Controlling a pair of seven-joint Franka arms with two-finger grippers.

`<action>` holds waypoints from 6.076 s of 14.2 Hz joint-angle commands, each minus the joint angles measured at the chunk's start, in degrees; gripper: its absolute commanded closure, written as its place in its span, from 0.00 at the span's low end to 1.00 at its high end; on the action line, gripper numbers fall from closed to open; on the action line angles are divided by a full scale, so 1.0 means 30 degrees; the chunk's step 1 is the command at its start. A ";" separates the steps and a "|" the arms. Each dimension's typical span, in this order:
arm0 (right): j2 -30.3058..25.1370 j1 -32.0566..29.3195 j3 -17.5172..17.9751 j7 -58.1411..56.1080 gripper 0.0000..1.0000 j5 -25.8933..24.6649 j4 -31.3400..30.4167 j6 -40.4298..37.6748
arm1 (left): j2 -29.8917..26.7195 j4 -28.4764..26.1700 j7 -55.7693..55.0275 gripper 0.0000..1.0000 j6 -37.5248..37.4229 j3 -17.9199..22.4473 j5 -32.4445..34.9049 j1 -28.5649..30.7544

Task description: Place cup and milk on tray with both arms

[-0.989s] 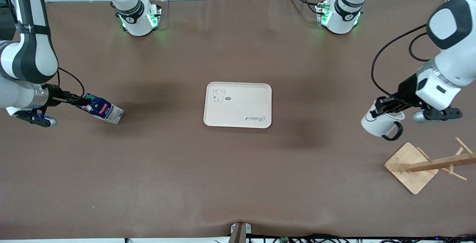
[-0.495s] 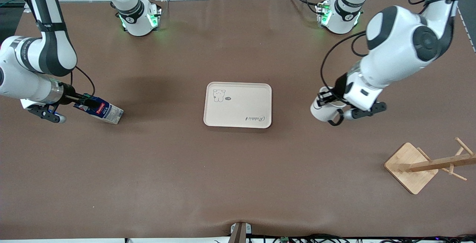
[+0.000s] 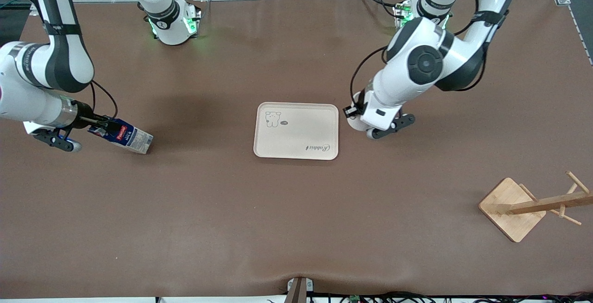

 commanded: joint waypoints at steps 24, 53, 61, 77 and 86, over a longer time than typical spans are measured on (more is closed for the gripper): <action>0.2547 1.0614 0.0442 0.6353 1.00 0.3866 0.6645 -0.4966 | 0.8956 0.4397 -0.7043 0.60 0.2408 0.0466 0.4288 -0.4059; 0.6329 1.3378 0.0325 0.8786 0.00 0.2993 1.2173 -0.3285 | -0.1179 0.7415 0.8072 0.00 -0.8549 0.0670 0.4376 0.4375; 0.5717 0.9186 0.0208 0.8873 0.00 0.2730 1.7630 -0.8271 | -0.2995 0.7415 1.0596 0.00 -0.8578 0.0817 0.4405 0.7307; -0.0410 0.2446 -0.0407 -0.4328 0.00 -0.0728 1.1537 -0.9328 | -0.7155 0.5101 1.6836 0.00 -1.0365 0.8490 0.3620 0.1509; -0.0556 0.0131 -0.0290 -0.9907 0.00 0.0913 1.2240 -0.9650 | -0.7392 0.5159 1.6718 0.00 -1.0777 0.8054 0.2999 0.1565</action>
